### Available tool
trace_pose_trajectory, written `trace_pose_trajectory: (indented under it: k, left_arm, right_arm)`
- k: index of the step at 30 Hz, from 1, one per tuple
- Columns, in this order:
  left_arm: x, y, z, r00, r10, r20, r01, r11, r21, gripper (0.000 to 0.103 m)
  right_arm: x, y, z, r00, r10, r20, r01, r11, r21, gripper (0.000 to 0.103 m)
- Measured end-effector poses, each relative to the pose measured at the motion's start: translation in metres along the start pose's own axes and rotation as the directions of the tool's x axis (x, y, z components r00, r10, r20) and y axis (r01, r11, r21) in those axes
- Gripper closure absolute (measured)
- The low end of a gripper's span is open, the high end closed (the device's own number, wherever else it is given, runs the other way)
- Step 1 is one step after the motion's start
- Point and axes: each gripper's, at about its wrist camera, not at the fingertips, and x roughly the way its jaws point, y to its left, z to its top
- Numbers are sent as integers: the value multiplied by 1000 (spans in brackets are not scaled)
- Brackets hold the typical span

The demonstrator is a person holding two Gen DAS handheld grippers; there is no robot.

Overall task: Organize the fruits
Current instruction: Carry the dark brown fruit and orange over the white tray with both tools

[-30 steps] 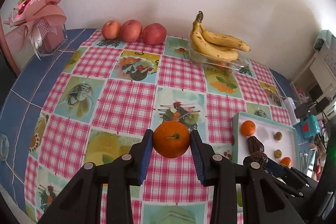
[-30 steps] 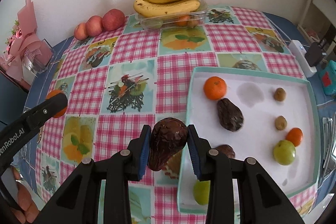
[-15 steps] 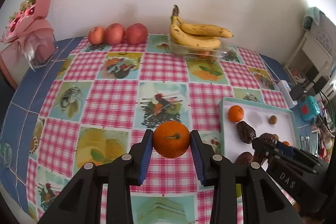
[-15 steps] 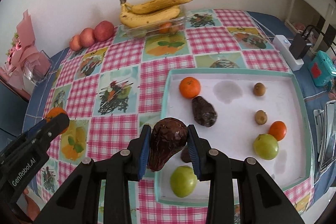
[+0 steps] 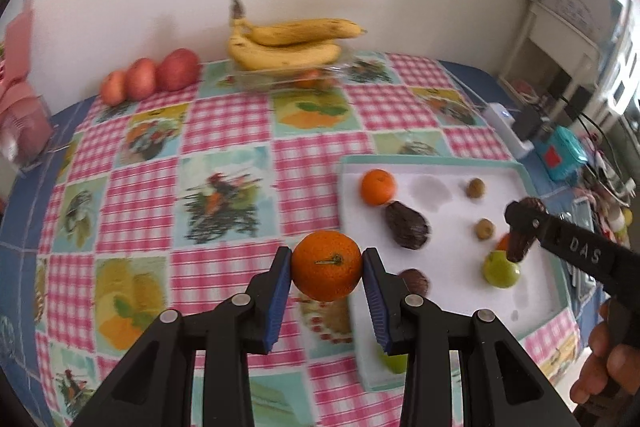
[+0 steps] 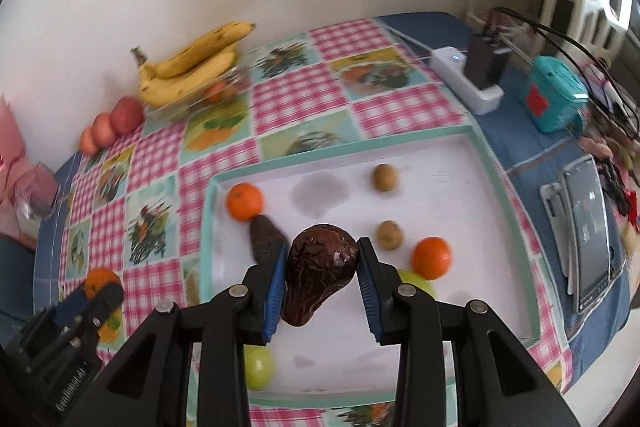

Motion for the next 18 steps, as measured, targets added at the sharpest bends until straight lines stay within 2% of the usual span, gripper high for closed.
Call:
trace_pose_trajectory:
  k: [5,9,13,18]
  left_arm:
    - [24,-25,1,999,-32,-35,34,998,58,65]
    - [38,-33,2,997,-64,-48,67,996,59,65]
    - [51,-40,4,997,-65,-50,68,995,79,65]
    - [66,-42,5,996,-62,-64,67,995,80,65]
  right_arm:
    - [-3,-24,6,1000,-10,13,10,999,51,67]
    - [-5,-37,9,999,-18,27,16,997,73,67]
    - [0,-44,12,999,-39,31,36,997,75,67]
    - [12,-43,15,999,-27,31,26,998,55,67]
